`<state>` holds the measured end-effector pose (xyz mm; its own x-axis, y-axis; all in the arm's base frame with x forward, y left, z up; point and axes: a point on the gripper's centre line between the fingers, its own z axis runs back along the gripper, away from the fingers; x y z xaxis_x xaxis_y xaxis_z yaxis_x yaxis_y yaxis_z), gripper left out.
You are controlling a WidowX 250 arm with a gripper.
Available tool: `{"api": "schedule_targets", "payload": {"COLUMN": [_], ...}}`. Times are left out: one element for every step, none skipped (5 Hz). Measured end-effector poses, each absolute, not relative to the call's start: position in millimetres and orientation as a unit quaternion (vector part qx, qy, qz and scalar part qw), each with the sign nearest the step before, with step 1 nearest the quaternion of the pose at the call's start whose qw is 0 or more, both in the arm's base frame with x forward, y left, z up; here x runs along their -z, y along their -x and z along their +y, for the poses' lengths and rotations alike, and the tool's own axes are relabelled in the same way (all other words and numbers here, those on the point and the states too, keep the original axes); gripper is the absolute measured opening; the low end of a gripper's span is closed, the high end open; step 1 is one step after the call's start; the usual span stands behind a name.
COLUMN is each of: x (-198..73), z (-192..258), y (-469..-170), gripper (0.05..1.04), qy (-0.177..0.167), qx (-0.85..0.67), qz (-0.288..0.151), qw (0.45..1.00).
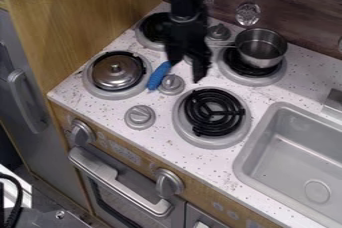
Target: Moves the silver pot from the top right burner to the bottom right burner
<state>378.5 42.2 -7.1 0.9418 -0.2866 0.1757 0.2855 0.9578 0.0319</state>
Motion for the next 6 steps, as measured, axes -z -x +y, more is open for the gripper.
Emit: {"api": "schedule_targets", "payload": {"x": [11.4,24.4,37.2,24.7,25.4,28.1], "z": [10.0,-18.3,-30.4,-34.6,-35.0,-32.9], "y": [-395.8,-411.9,-443.0,-466.4,-484.9,-498.5], "gripper": [0.999,0.999,0.999,0.999,0.999,0.999], "qy": [0.028,0.035,0.014,0.010,0.002,-0.003], "qx": [0.161,0.167,0.158,0.174,0.177,0.163], "qz": [-0.153,-0.197,-0.264,-0.302,-0.322,-0.321], "qw": [0.975,0.965,0.951,0.937,0.930,0.933]}}
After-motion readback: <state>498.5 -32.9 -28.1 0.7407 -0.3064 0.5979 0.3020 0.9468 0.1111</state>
